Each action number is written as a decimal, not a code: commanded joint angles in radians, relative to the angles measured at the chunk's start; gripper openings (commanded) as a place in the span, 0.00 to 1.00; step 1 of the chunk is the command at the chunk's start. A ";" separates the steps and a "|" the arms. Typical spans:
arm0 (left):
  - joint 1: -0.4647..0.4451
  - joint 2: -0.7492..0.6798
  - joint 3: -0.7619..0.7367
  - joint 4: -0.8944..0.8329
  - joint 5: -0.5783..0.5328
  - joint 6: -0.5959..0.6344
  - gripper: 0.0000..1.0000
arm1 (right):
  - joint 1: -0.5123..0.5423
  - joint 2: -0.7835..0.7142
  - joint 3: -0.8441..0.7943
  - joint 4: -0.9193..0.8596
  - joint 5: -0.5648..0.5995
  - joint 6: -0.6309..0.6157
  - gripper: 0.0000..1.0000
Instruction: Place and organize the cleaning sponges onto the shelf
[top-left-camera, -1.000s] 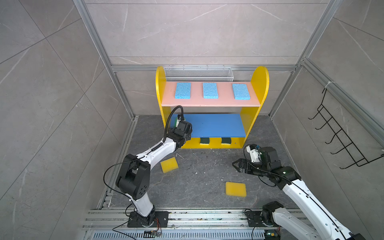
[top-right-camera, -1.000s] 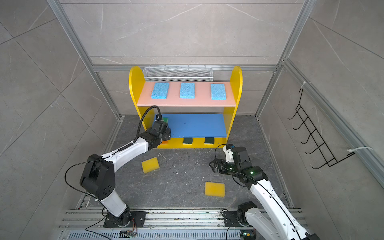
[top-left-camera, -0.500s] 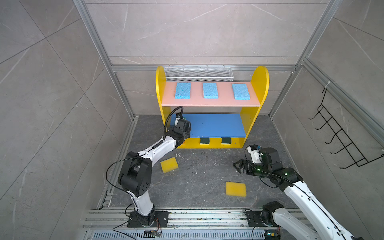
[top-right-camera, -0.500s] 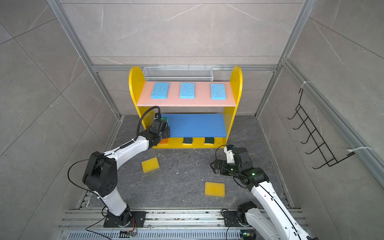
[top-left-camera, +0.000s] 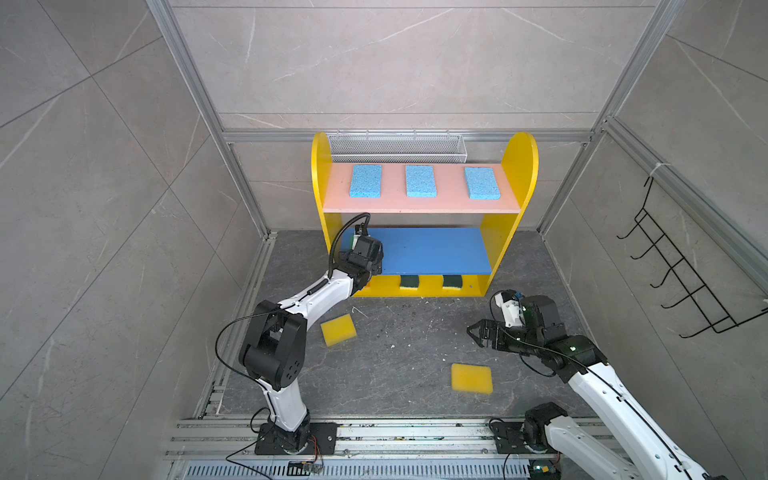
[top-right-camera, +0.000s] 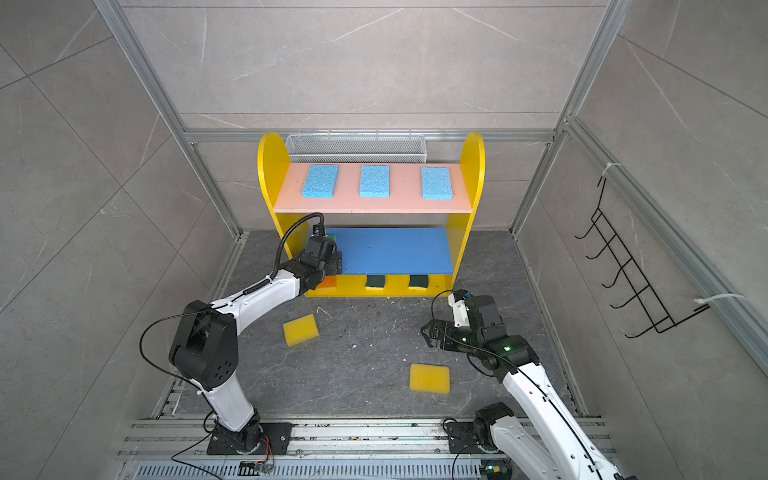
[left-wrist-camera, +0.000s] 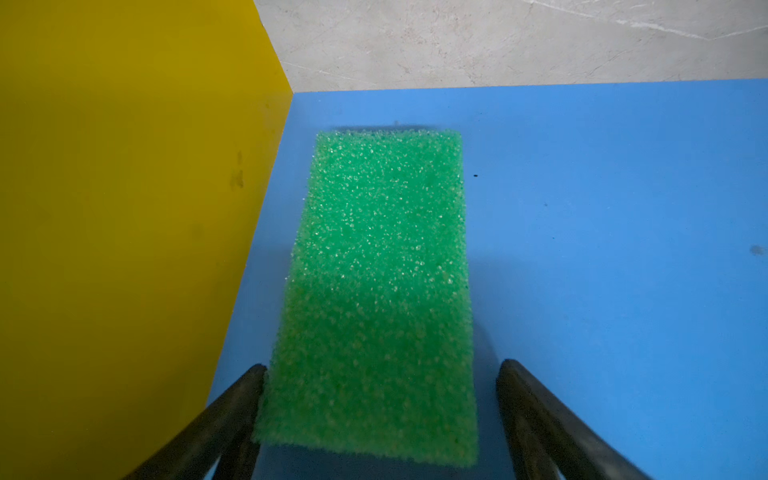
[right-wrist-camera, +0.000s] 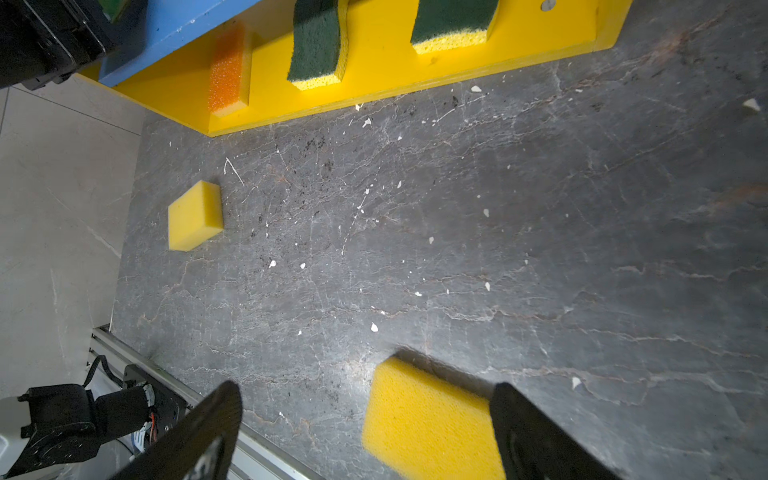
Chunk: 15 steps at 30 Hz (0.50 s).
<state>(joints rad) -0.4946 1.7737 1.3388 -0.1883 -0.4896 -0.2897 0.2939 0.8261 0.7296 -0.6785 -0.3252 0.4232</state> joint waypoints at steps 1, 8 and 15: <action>0.007 0.012 0.000 0.023 0.013 -0.025 0.87 | -0.002 -0.002 0.033 -0.012 0.013 -0.017 0.95; 0.007 0.012 -0.001 0.018 0.013 -0.043 0.87 | -0.001 -0.003 0.034 -0.015 0.013 -0.018 0.95; 0.004 -0.032 -0.025 0.003 0.013 -0.054 0.90 | -0.001 -0.005 0.037 -0.019 0.014 -0.020 0.95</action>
<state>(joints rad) -0.4946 1.7718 1.3308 -0.1829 -0.4862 -0.3202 0.2939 0.8265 0.7380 -0.6819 -0.3248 0.4213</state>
